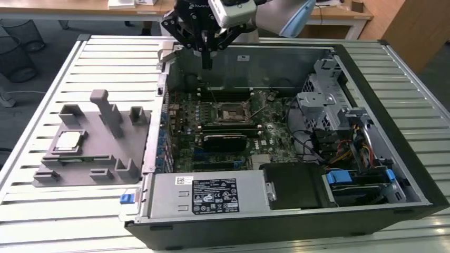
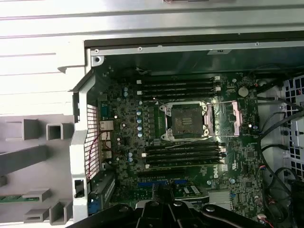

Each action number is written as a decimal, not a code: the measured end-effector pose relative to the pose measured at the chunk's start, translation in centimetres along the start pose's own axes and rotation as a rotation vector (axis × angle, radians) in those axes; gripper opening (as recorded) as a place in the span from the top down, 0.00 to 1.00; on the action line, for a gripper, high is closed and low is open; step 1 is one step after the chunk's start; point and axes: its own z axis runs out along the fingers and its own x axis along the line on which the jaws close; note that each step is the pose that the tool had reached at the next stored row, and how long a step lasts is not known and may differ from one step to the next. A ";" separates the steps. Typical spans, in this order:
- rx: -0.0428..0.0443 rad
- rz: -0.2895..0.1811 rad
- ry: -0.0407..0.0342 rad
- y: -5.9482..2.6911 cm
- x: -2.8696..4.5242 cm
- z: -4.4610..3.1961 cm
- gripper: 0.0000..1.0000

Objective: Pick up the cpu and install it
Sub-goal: 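Reach for the cpu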

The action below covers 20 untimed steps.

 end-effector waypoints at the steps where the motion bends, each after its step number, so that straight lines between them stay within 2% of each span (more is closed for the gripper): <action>1: -0.0001 0.000 -0.0001 -0.01 0.05 0.00 0.89; 20: -0.0002 0.000 -0.0001 -0.09 1.04 0.02 0.89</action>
